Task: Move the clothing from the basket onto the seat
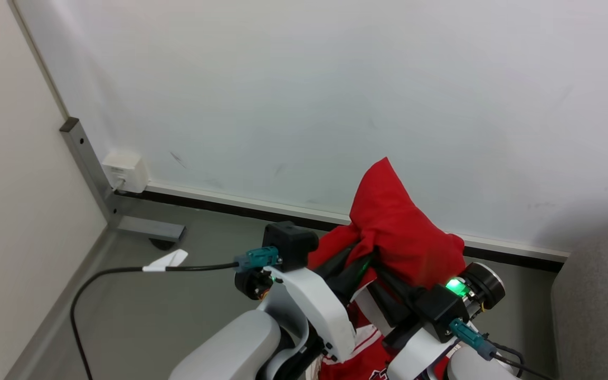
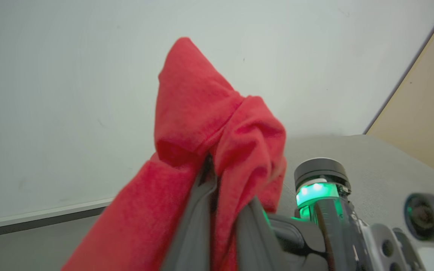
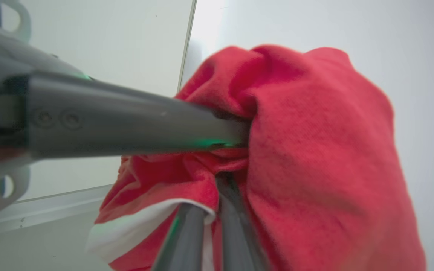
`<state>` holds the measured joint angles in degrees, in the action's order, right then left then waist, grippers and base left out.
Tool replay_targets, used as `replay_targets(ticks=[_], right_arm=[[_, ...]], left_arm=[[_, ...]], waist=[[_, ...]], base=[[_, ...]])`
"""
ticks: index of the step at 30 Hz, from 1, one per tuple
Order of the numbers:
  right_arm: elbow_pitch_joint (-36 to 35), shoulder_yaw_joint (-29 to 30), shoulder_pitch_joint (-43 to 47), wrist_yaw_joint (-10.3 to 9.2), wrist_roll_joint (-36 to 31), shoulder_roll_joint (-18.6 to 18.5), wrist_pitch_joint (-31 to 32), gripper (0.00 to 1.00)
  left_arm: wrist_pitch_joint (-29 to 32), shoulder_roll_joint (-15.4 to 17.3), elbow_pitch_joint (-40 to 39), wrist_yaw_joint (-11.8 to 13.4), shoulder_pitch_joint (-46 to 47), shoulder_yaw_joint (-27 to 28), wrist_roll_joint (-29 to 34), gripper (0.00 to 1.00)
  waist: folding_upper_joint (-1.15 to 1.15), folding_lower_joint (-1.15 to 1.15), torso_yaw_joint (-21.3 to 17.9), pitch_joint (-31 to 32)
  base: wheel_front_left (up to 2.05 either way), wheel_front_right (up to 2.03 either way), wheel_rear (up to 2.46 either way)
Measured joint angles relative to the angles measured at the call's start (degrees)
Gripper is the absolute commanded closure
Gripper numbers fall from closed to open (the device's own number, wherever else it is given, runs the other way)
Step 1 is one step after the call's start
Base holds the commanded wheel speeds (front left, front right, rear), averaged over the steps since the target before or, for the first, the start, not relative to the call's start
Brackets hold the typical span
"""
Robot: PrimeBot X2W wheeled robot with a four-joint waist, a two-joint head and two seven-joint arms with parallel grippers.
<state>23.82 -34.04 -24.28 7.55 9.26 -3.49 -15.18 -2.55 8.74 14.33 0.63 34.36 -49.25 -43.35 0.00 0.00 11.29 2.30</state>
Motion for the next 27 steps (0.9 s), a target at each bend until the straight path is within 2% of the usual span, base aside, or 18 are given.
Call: replay_targets(ticks=[10,21,22,24,25,27], right_arm=[[-2.3,0.1,1.6,0.00,3.7,-0.1,0.0,1.00],[-10.2,5.4,7.5,0.00,19.8,0.3,0.0,1.00],[-10.7,5.5,7.7,0.00,21.2,0.3,0.1,1.00],[-11.2,6.1,8.2,0.00,24.2,0.3,0.1,1.00],[-11.4,6.2,8.2,0.00,25.6,0.2,0.0,1.00],[-11.7,6.5,8.2,0.00,28.0,0.0,0.0,1.00]], left_arm=[[-1.1,1.0,1.0,0.6,-0.1,1.6,-1.0,1.00],[-2.5,2.3,2.6,1.2,-0.5,2.9,-1.4,0.99],[-2.6,2.3,2.6,1.2,-0.6,2.9,-1.4,0.76],[-2.8,2.3,2.7,1.2,-0.6,2.9,-1.4,0.10],[-2.9,2.4,2.8,1.1,-0.6,2.8,-1.4,0.00],[-3.0,2.5,2.9,0.9,-0.8,2.6,-1.4,0.00]], waist=[[0.00,0.00,-0.9,-0.2],[0.00,0.00,-3.9,-1.2],[0.00,0.00,-4.3,-1.4],[0.00,0.00,-5.2,-1.6],[0.00,0.00,-5.7,-1.7],[0.00,0.00,-6.7,-1.9]], base=[[0.00,0.00,0.00],[0.00,0.00,0.00],[0.00,0.00,0.00],[0.00,0.00,0.00],[0.00,0.00,0.00],[0.00,0.00,0.00]])
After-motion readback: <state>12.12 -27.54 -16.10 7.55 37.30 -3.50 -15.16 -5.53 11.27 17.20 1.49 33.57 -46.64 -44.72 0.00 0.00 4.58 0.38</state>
